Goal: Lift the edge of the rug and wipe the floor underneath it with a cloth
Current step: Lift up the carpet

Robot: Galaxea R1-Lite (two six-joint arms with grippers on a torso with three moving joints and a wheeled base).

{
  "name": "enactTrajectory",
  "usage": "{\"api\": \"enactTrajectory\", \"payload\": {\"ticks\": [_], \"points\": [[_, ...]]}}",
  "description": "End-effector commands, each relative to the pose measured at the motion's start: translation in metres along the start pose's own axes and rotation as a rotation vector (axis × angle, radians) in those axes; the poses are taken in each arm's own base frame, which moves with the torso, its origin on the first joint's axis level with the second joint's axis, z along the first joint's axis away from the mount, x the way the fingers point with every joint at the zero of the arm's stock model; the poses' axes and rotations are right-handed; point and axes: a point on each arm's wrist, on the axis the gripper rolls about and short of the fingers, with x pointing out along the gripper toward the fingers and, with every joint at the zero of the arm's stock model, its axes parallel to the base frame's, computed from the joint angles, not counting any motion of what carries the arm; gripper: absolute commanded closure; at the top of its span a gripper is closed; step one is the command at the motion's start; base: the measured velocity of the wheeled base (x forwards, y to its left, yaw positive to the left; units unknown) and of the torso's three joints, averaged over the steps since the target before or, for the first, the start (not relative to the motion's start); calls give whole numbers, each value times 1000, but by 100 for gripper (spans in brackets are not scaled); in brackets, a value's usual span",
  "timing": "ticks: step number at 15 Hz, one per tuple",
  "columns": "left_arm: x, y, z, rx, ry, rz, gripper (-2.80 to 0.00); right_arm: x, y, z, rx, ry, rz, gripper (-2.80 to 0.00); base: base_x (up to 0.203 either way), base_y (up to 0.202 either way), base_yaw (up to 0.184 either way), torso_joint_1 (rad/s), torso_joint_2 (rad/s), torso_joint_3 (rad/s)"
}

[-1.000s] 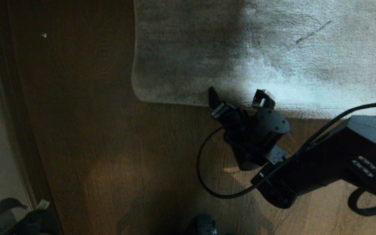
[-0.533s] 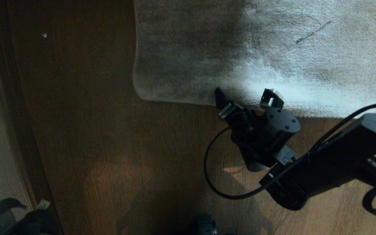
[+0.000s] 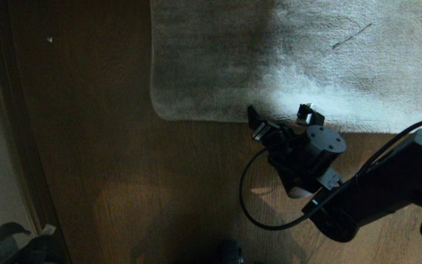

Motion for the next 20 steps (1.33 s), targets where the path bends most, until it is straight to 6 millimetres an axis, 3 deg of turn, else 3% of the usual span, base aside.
{"api": "enactTrajectory", "payload": {"ticks": [1,6,14,17,20], "points": [[0,0,0,-1,0,0,0,0,-3,2,-8,-9,-9,-280,0,0,0,0,0,0],[0,0,0,-1,1,0,0,16,-5,22,22,-115,-12,-280,0,0,0,0,0,0],[0,0,0,-1,0,0,0,49,39,78,175,-341,96,-280,0,0,0,0,0,0],[0,0,0,-1,0,0,0,52,57,87,221,-371,146,-280,0,0,0,0,0,0],[0,0,0,-1,0,0,0,50,78,81,264,-360,192,-280,0,0,0,0,0,0]]}}
